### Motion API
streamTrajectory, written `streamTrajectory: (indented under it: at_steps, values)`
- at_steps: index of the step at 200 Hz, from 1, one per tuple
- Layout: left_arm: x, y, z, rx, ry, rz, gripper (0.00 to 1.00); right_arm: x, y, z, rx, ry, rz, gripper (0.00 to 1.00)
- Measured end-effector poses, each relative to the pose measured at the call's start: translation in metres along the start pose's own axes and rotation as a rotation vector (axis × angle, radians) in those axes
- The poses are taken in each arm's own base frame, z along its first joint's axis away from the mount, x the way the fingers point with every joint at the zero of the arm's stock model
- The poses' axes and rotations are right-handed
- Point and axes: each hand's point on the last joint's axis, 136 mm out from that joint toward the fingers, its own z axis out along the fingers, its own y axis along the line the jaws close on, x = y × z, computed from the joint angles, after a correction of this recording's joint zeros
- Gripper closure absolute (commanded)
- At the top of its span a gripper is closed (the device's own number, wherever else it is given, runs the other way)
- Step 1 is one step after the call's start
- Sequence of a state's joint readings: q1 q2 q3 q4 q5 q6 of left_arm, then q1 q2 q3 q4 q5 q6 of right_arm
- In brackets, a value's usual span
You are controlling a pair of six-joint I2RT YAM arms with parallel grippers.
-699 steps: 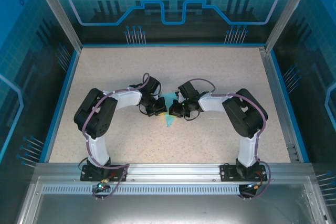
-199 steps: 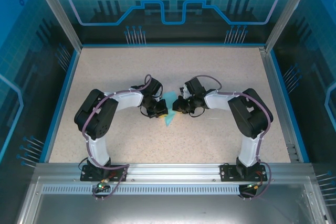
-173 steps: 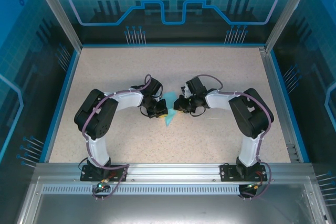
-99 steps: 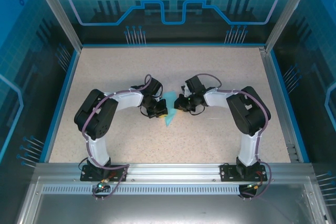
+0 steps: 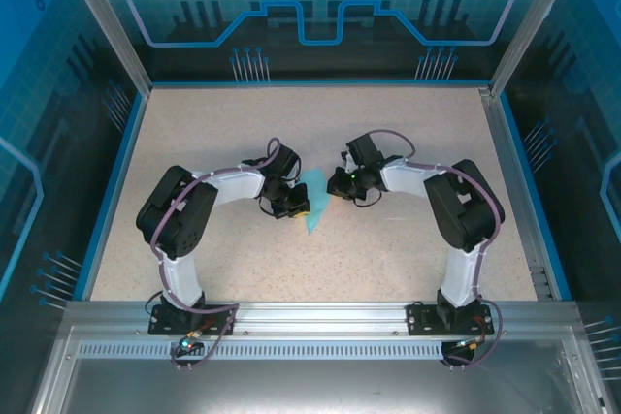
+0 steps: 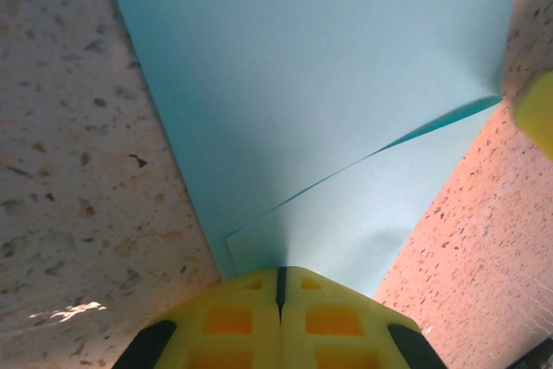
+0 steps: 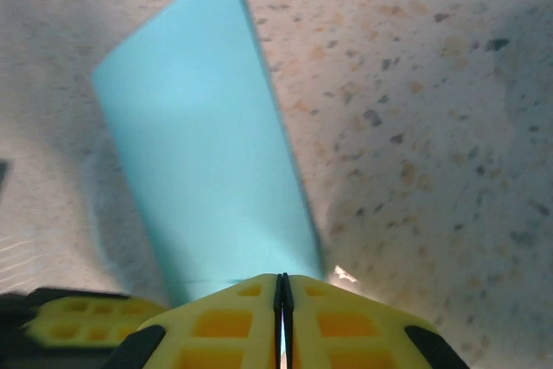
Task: Fold a paper plane with a square sheet of paper (pick it up from the middle)
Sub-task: Third fold the triangle at the center of the table.
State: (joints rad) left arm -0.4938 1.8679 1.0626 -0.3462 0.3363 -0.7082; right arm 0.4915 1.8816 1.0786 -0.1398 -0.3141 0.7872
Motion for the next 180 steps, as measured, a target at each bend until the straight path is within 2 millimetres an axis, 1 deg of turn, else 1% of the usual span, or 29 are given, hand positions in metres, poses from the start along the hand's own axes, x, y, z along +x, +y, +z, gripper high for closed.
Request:
streamTrajectory:
  at_steps: [18, 31, 48, 62, 70, 82, 95, 117, 149, 180]
  values:
    - [0.000, 0.000, 0.000, 0.001, -0.001, 0.001, 0.99, 0.012, 0.015, -0.013, -0.046, -0.014, -0.018, 0.89]
    - [0.000, 0.000, 0.000, 0.003, -0.005, 0.002, 0.99, 0.027, 0.027, -0.015, -0.084, -0.005, -0.028, 0.90]
    - [0.000, 0.001, 0.000, 0.004, -0.008, 0.003, 0.99, 0.055, 0.039, -0.008, -0.119, 0.041, -0.035, 0.91]
    - [0.000, 0.001, 0.000, 0.003, -0.013, 0.005, 0.99, 0.078, 0.041, -0.001, -0.126, 0.085, -0.036, 0.91]
    - [0.000, 0.001, -0.001, 0.005, -0.015, 0.005, 0.99, 0.088, 0.041, 0.002, -0.126, 0.107, -0.034, 0.91]
    - [0.000, 0.001, -0.001, 0.008, -0.018, 0.004, 0.99, 0.098, 0.040, 0.007, -0.125, 0.128, -0.029, 0.91]
    - [0.000, 0.001, -0.001, 0.010, -0.023, 0.001, 1.00, 0.102, 0.039, 0.011, -0.125, 0.138, -0.017, 0.91]
    - [0.000, 0.001, -0.001, 0.012, -0.027, -0.007, 1.00, 0.101, 0.038, 0.016, -0.128, 0.137, -0.008, 0.91]
    - [0.000, 0.002, -0.001, 0.014, -0.029, -0.011, 1.00, 0.104, 0.030, 0.024, -0.110, 0.155, 0.002, 0.91]
    - [0.000, 0.002, -0.001, 0.013, -0.032, -0.011, 1.00, 0.105, 0.030, 0.026, -0.110, 0.161, 0.000, 0.91]
